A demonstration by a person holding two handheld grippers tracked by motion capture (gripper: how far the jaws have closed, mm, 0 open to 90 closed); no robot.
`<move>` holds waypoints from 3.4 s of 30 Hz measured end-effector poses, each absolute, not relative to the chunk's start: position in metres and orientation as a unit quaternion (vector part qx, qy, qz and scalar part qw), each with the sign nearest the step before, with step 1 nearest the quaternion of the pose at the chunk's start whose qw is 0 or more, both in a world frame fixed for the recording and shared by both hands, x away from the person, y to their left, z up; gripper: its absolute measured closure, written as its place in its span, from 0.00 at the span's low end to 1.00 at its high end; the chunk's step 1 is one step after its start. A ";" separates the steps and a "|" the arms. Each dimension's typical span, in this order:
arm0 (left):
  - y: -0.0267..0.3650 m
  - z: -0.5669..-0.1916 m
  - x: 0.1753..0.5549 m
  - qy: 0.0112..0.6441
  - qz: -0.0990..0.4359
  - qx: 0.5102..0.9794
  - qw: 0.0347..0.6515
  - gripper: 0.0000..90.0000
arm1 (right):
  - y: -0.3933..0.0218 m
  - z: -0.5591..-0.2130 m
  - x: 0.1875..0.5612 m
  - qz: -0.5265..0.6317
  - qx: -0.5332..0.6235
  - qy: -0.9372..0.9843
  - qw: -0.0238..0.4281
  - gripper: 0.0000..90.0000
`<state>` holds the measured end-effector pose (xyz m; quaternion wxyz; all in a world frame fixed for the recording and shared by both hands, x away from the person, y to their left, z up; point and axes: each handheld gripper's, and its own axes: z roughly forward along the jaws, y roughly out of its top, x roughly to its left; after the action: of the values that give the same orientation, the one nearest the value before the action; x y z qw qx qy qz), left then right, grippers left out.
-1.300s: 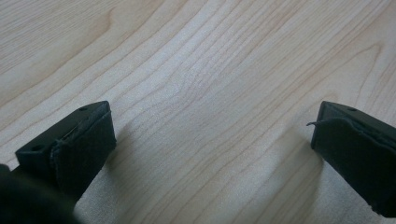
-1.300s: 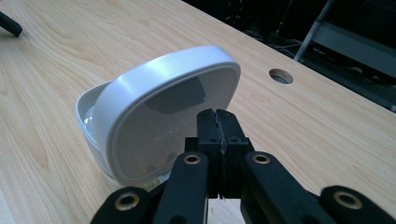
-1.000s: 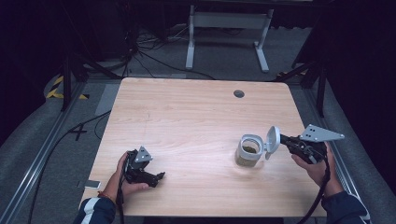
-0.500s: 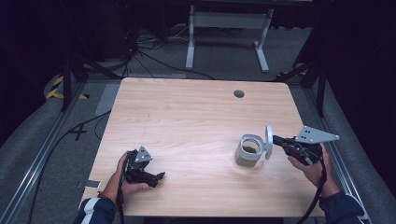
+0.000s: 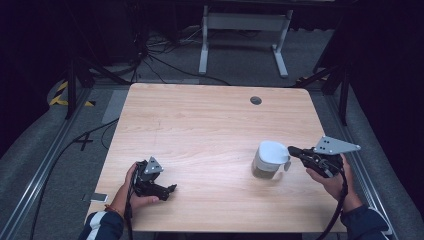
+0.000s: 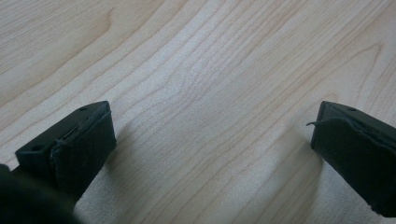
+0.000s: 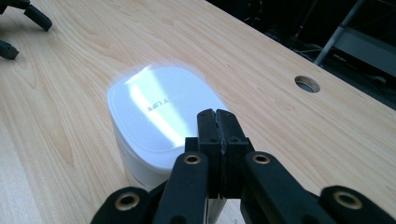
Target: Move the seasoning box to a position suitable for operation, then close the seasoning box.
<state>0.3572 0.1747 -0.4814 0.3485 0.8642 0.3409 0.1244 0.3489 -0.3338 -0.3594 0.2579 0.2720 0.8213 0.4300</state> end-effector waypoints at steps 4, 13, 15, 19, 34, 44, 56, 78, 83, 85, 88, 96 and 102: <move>0.175 -0.481 0.357 0.341 0.124 0.864 0.349 0.00 | -0.335 -0.359 0.349 0.430 0.272 0.821 0.258 1.00; 0.175 -0.481 0.357 0.340 0.124 0.865 0.349 0.00 | -0.337 -0.358 0.349 0.428 0.274 0.820 0.263 1.00; 0.175 -0.481 0.357 0.340 0.124 0.865 0.349 0.00 | -0.337 -0.358 0.348 0.428 0.274 0.820 0.263 1.00; 0.175 -0.481 0.357 0.340 0.124 0.865 0.349 0.00 | -0.338 -0.357 0.347 0.426 0.271 0.821 0.265 1.00; 0.175 -0.482 0.358 0.339 0.124 0.865 0.349 0.00 | -0.351 -0.358 0.333 0.410 0.278 0.825 0.273 1.00; 0.175 -0.481 0.359 0.338 0.124 0.865 0.349 0.00 | -0.374 -0.367 0.317 0.399 0.298 0.822 0.275 1.00; 0.174 -0.481 0.359 0.338 0.124 0.865 0.350 0.00 | -0.399 -0.401 0.302 0.391 0.324 0.822 0.259 0.78; 0.175 -0.481 0.359 0.338 0.124 0.865 0.349 0.00 | -0.424 -0.467 0.298 0.365 0.378 0.827 0.201 0.31; 0.175 -0.481 0.358 0.339 0.124 0.865 0.349 0.00 | -0.425 -0.467 0.301 0.362 0.390 0.824 0.193 0.26; 0.174 -0.481 0.358 0.339 0.124 0.865 0.349 0.00 | -0.425 -0.467 0.302 0.361 0.393 0.824 0.192 0.25; 0.175 -0.481 0.358 0.339 0.124 0.865 0.348 0.00 | -0.424 -0.467 0.302 0.360 0.393 0.824 0.193 0.24; 0.175 -0.481 0.359 0.337 0.124 0.865 0.350 0.00 | -0.424 -0.467 0.302 0.360 0.395 0.824 0.191 0.24; 0.175 -0.482 0.359 0.337 0.123 0.865 0.350 0.00 | -0.424 -0.467 0.303 0.360 0.395 0.824 0.191 0.24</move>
<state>0.3589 0.1747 -0.4815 0.3502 0.8652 0.3371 0.1235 0.3025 -0.4241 -0.4671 0.1908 0.3948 0.8235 0.3598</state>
